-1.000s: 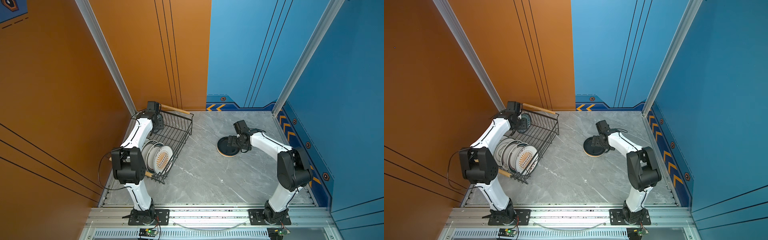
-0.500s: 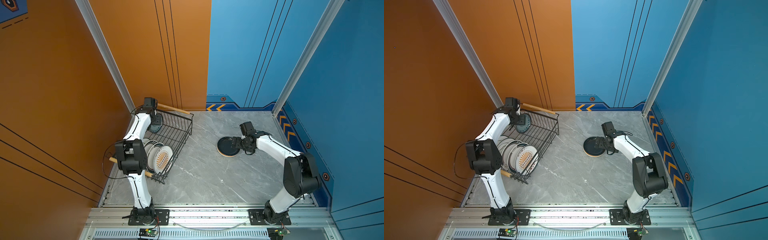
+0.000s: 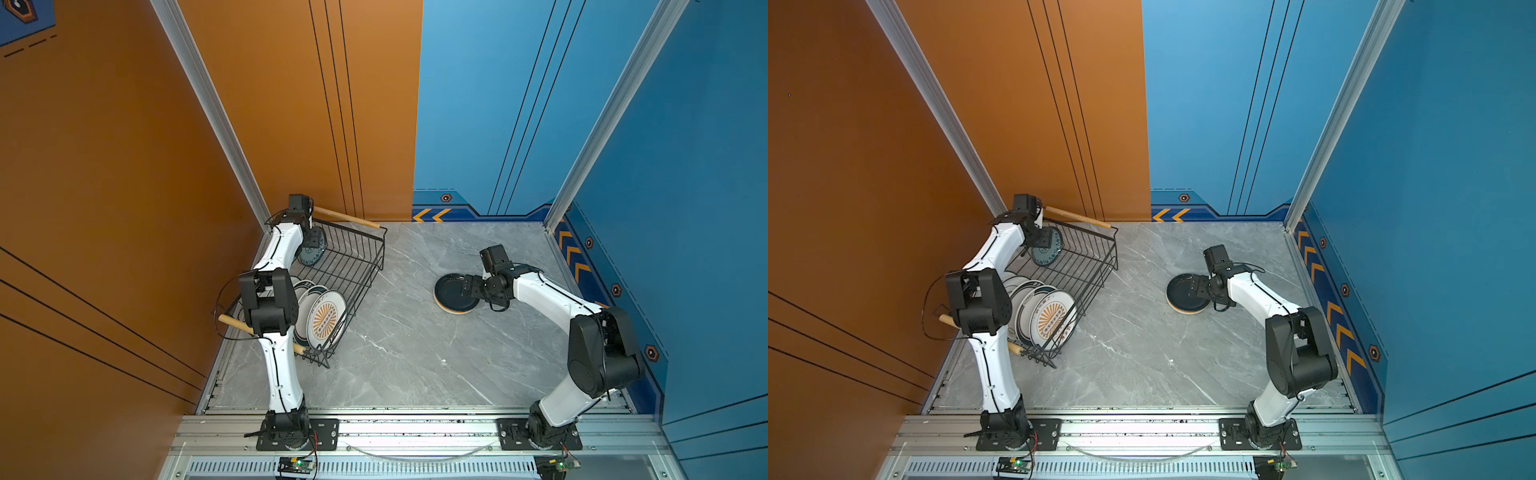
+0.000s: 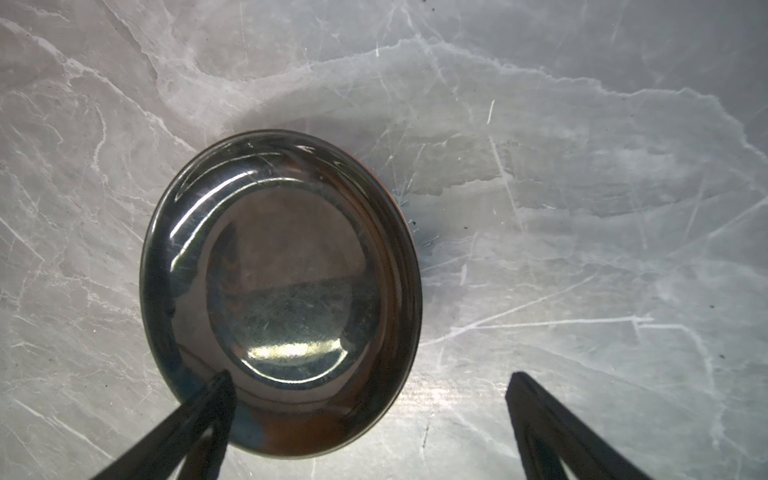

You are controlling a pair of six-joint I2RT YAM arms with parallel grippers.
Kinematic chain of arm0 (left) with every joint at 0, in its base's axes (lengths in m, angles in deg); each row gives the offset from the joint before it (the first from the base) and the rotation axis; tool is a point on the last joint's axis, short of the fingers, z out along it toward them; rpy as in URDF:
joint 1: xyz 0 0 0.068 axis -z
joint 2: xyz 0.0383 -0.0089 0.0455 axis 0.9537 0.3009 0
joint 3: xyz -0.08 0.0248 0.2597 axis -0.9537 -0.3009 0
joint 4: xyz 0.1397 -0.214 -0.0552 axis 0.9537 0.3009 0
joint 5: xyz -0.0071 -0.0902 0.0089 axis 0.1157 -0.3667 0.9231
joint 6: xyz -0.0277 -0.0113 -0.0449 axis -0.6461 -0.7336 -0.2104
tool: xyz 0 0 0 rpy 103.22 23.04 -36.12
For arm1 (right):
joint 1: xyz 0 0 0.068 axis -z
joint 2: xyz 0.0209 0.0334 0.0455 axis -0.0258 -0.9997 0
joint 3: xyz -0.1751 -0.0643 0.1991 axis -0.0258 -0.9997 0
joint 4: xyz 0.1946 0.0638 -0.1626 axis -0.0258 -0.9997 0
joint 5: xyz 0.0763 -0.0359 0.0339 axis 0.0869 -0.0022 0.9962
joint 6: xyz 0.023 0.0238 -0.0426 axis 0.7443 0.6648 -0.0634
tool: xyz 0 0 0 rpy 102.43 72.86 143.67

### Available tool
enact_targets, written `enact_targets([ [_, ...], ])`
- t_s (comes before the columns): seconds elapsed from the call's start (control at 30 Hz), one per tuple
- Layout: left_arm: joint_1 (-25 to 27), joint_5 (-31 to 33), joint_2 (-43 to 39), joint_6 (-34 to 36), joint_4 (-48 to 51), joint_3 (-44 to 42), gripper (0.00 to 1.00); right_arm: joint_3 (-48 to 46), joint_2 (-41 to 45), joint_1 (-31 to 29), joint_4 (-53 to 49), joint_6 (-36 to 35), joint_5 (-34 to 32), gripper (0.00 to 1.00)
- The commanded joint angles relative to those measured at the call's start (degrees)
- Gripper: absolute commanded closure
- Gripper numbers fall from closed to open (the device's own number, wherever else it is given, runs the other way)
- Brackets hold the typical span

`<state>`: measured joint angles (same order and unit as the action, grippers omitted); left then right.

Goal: Unload the plates from the dish rack
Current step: 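Grasp the blue-floral plate's rim at the rack's far end with the left gripper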

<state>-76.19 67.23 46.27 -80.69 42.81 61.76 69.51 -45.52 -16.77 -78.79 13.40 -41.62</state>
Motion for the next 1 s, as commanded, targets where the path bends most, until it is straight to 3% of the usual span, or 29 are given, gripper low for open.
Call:
enact_targets([
  [0.0, -0.3, -2.3, 1.0, 1.3, 0.4, 1.7, 0.35, -0.7, 0.8, 0.4, 0.9, -1.4, 0.6, 0.0],
  [0.2, -0.4, -3.2, 2.9, 2.9, 0.4, 2.8, 0.4, -1.1, 0.5, 0.4, 1.0, -2.5, -0.6, 0.0],
  [0.43, -0.4, -1.3, 3.1, 3.3, 0.4, 2.6, 0.62, -1.2, 0.7, 0.5, 1.0, -2.9, -0.8, 0.0],
  [0.97, -0.3, 2.4, 0.7, 3.8, 0.4, -2.3, 0.84, -1.5, 0.8, 0.7, 0.9, -3.2, 0.3, 0.0],
])
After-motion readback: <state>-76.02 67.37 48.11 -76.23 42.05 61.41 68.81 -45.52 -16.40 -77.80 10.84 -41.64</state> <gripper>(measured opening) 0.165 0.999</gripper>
